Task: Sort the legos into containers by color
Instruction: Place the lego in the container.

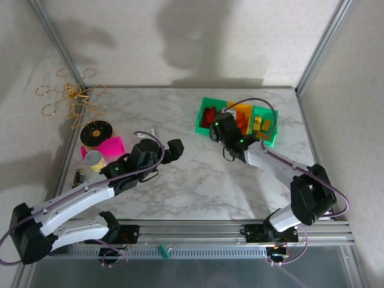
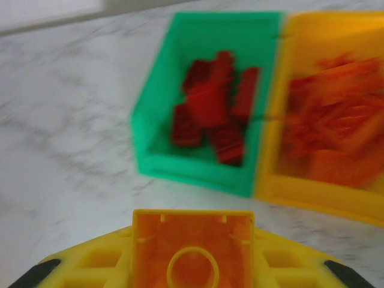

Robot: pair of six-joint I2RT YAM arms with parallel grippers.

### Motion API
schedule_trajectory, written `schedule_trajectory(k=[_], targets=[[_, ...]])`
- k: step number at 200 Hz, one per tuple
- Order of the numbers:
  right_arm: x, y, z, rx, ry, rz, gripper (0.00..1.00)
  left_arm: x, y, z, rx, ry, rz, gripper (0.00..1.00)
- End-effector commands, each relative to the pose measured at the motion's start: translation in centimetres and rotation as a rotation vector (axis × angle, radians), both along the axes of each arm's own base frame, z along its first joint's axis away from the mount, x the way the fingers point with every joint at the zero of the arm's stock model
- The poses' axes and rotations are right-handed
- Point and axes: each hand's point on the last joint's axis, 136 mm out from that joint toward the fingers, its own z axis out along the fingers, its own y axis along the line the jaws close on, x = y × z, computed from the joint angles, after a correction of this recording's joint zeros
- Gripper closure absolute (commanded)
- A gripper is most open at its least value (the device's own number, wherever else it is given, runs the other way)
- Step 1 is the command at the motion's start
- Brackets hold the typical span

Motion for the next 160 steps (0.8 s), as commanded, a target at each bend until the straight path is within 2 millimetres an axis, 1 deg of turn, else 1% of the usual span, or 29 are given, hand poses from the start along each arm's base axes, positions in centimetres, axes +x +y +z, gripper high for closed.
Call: schedule_trajectory(k=[1,15,40,56,81,93,112,136,160], targets=[[0.6,-4.9,0.4,-0.039,-0.002,-0.141,0.69,0.5,-3.4,2.3,-0.048,-0.059,-0.092,0.0],[1.6,-7.6,0.7,-0.042,-0.013,-0.211,0.69,0.7,-4.7,2.0,-0.04,-0.055,-0.12,0.0],[3.4,-11.9,0.6,-0.044,-0.01,-0.312,0.69,1.0,-6.8,1.7,-0.046,-0.057,-0.169,0.0],[4.6,-14.3,0.6,-0.049,-0.016,-0.368,0.68,1.2,-7.8,1.6,-0.048,-0.057,-0.188,0.0],[6.4,-17.3,-0.5,-0.048,0.003,-0.435,0.69,1.4,-8.6,1.4,-0.042,-0.052,-0.206,0.0],[7.4,-18.2,-1.3,-0.044,0.013,-0.442,0.69,1.4,-8.7,1.1,-0.038,-0.052,-0.208,0.0],[8.9,-19.0,-2.7,-0.053,0.046,-0.454,0.68,1.4,-8.7,1.0,-0.029,-0.049,-0.209,0.0],[10.5,-19.8,-3.8,-0.081,0.059,-0.473,0.63,1.3,-8.1,0.9,-0.008,-0.055,-0.196,0.0],[11.8,-20.8,-4.7,-0.097,0.085,-0.494,0.58,1.6,-6.9,0.7,0.044,-0.056,-0.154,0.0]])
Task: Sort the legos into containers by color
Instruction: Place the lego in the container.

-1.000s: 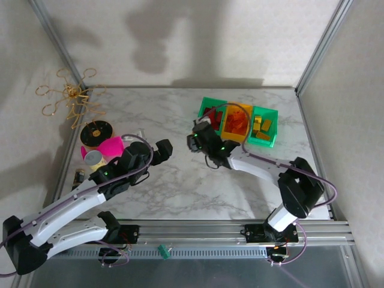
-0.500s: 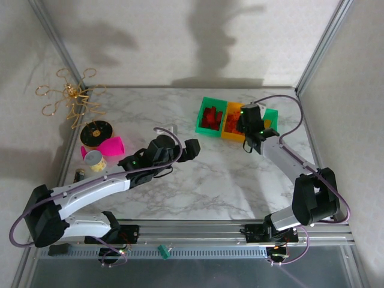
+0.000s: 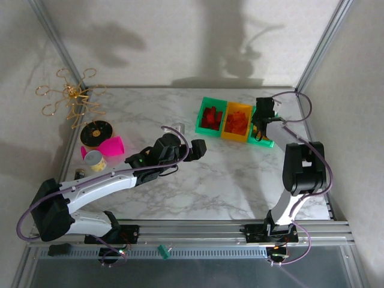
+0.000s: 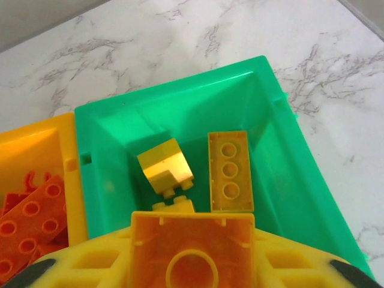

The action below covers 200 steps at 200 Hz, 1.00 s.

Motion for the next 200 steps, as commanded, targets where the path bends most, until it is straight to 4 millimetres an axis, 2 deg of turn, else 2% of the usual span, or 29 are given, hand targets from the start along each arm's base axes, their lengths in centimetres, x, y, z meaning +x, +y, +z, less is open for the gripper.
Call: schedule_trajectory(k=[1,15,44,75,122,141,163,200], targets=[[2.0,-0.9,1.1,-0.015,-0.028,-0.014,0.58,0.3,0.8,1.5,0.036,-0.046,0.031,0.0],[2.4,-1.0,0.9,-0.019,-0.015,-0.014,0.52,0.3,1.3,1.7,0.039,-0.057,0.046,0.0],[2.1,-0.6,2.3,-0.029,-0.043,-0.004,0.47,0.6,2.2,2.0,0.044,-0.068,0.071,0.0],[0.9,2.5,4.4,-0.055,-0.083,0.074,0.41,0.9,3.4,2.5,0.014,-0.073,0.101,0.0],[-2.3,10.3,6.0,-0.005,-0.125,0.273,0.32,0.5,6.3,3.5,-0.021,-0.083,0.17,0.0],[-4.1,14.8,6.4,0.032,-0.135,0.401,0.28,0.1,7.9,3.7,-0.015,-0.08,0.214,0.0],[-6.4,19.3,6.1,0.031,-0.123,0.529,0.24,-0.7,9.8,3.7,-0.013,-0.075,0.257,0.0],[-10.6,26.4,4.2,0.022,-0.078,0.751,0.21,-2.4,13.6,2.9,-0.004,-0.049,0.353,0.0]])
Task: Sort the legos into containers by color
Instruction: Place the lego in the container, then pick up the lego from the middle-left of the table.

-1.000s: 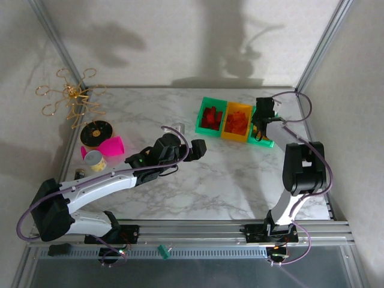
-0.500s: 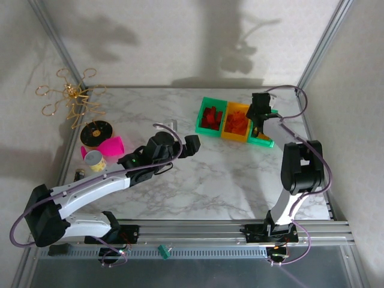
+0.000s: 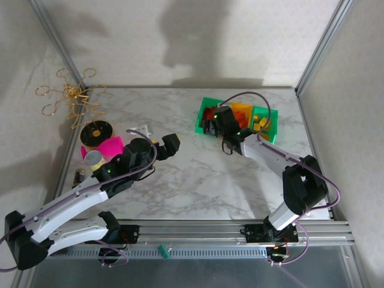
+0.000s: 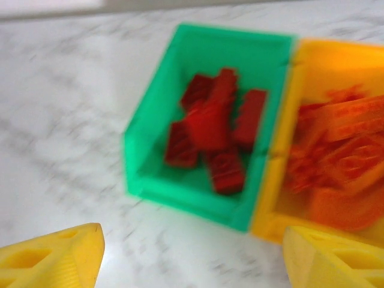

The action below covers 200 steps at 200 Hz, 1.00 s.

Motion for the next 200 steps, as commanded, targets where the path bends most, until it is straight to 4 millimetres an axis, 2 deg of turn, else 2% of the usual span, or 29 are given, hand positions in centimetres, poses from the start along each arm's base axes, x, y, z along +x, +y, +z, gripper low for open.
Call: schedule_trajectory(k=[1,34,72,140,166,200], targets=[[-2.4,3.7,-0.7,-0.021,0.005,0.138,0.21,-0.9,3.3,-1.7,0.039,0.052,0.104,0.0],[-5.4,9.3,-2.9,-0.054,0.022,0.311,0.19,-2.1,5.8,-2.3,0.034,0.063,0.17,0.0],[-8.0,14.8,-6.1,-0.083,0.068,0.49,0.16,-2.9,7.6,-2.8,0.053,0.086,0.222,0.0],[-8.3,20.7,-9.5,-0.077,0.1,0.68,0.14,-3.3,9.4,-3.7,0.046,0.105,0.305,0.0],[-9.9,23.3,-10.0,-0.039,0.083,0.821,0.15,-3.5,9.9,-3.8,0.038,0.104,0.325,0.0],[-9.2,25.0,-11.0,-0.038,0.085,0.843,0.16,-3.5,10.3,-3.6,0.03,0.098,0.343,0.0]])
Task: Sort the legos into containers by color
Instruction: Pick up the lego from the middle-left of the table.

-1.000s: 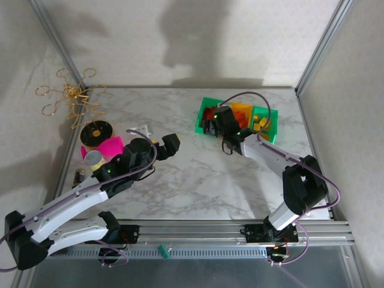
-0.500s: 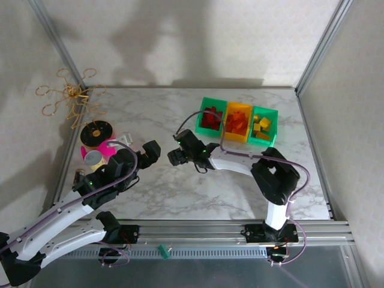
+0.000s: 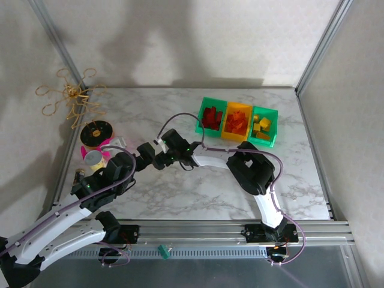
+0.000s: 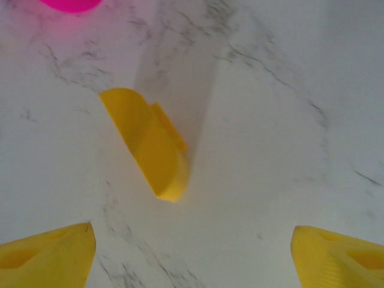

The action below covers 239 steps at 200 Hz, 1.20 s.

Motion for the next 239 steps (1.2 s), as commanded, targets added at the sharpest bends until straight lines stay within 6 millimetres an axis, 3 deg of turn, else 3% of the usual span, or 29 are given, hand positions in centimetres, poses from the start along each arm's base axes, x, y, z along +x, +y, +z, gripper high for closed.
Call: schedule_trajectory(k=[1,34,51,93,149,185,215,239], targets=[[-0.2,2.4,0.2,0.04,-0.02,0.081,0.16,-0.2,1.4,-0.6,0.01,0.011,0.066,0.0],[-0.1,3.8,-1.0,0.046,-0.01,0.128,0.2,0.0,1.7,-0.7,0.015,0.012,0.086,0.0],[0.9,4.2,-1.5,0.024,-0.035,0.11,0.22,0.1,1.8,-0.9,0.02,0.011,0.09,0.01],[1.7,4.9,-2.8,-0.012,-0.045,0.118,0.34,0.4,1.5,-1.0,0.026,0.016,0.086,0.0],[2.0,4.7,-2.6,-0.033,-0.056,0.112,0.58,0.8,1.4,-1.0,0.039,0.015,0.087,0.0],[1.6,4.4,-0.4,-0.004,-0.068,0.111,0.69,1.0,1.4,-0.9,0.038,0.008,0.086,0.0],[1.5,3.8,2.9,0.041,-0.083,0.085,0.75,1.2,0.9,-0.4,0.022,0.008,0.07,0.0],[1.7,2.3,5.7,0.087,-0.102,0.042,0.77,1.4,0.1,0.6,0.013,-0.011,0.027,0.0]])
